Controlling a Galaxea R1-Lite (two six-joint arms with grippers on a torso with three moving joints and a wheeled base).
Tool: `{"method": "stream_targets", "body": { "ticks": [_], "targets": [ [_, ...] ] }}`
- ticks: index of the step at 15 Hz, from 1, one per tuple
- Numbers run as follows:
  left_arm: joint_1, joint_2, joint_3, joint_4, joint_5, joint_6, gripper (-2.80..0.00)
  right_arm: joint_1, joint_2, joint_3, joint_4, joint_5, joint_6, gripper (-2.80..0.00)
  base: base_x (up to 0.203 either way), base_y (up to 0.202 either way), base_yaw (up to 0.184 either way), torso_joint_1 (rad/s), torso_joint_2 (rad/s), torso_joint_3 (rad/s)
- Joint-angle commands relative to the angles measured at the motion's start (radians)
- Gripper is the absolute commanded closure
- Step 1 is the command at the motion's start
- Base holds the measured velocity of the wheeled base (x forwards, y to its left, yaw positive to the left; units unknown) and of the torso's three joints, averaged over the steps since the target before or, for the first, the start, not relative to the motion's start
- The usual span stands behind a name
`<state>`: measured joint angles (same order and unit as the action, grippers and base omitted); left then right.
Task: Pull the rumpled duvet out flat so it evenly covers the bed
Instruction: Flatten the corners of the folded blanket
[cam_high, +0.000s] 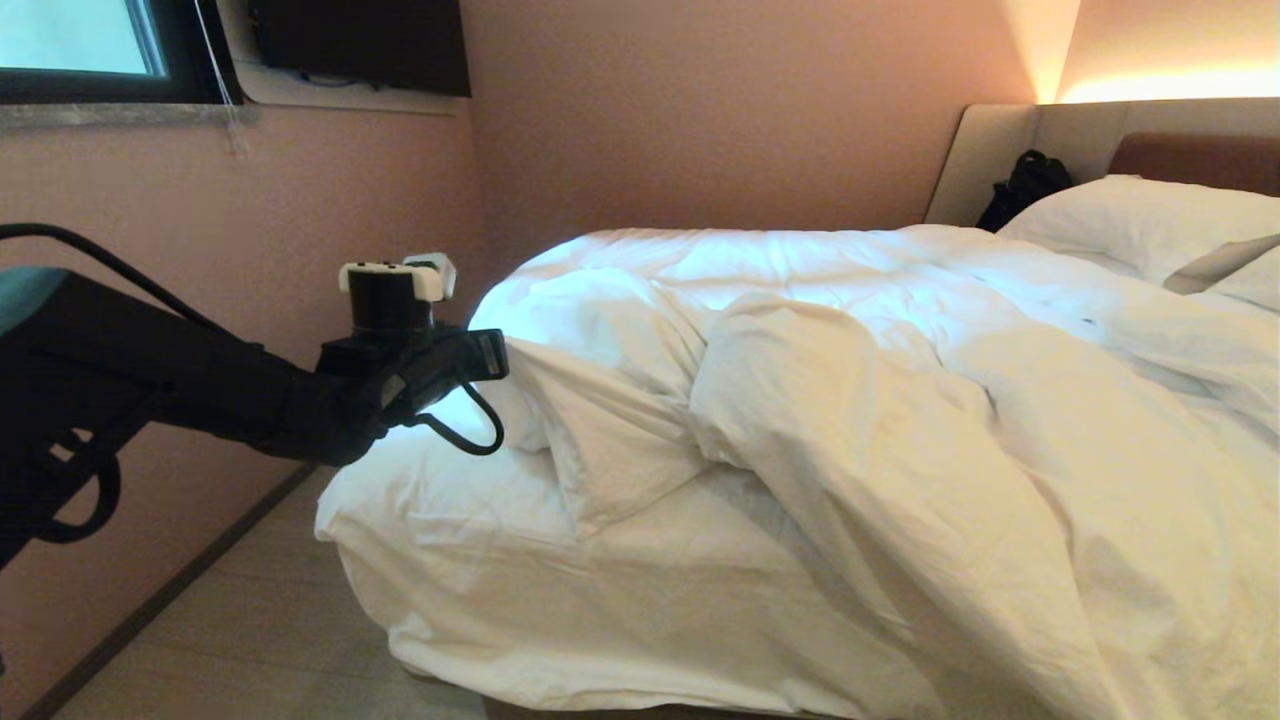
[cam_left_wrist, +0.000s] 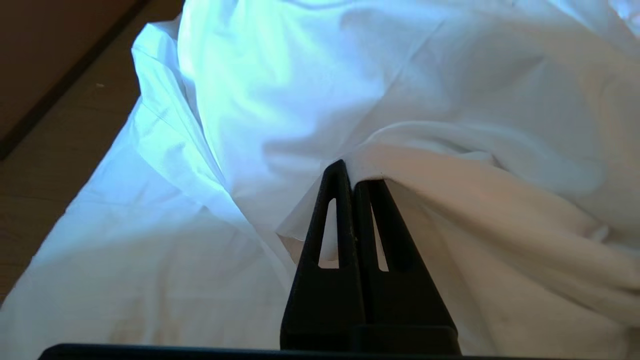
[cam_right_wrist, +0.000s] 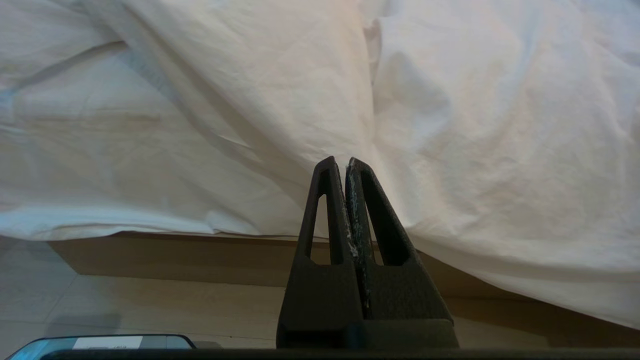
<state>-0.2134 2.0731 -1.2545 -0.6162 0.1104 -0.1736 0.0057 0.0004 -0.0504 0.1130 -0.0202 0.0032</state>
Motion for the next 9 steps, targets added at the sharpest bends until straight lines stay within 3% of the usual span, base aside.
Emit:
{"method": "stream_targets", "body": {
  "ticks": [1, 4, 9],
  "targets": [
    [0.009, -0.011, -0.002, -0.004, 0.001, -0.001, 0.00, 0.000, 0.000, 0.000, 0.001, 0.000, 0.000, 0.00, 0.000, 0.000, 0.000, 0.000, 0.00, 0.000],
    [0.032, -0.053, 0.000, -0.004, 0.002, -0.001, 0.00, 0.000, 0.000, 0.000, 0.001, 0.000, 0.000, 0.00, 0.000, 0.000, 0.000, 0.000, 0.00, 0.000],
    [0.149, -0.073, -0.046, 0.008, -0.006, -0.004, 0.00, 0.000, 0.000, 0.000, 0.001, 0.000, 0.000, 0.00, 0.000, 0.000, 0.000, 0.000, 0.00, 0.000]
  ]
}}
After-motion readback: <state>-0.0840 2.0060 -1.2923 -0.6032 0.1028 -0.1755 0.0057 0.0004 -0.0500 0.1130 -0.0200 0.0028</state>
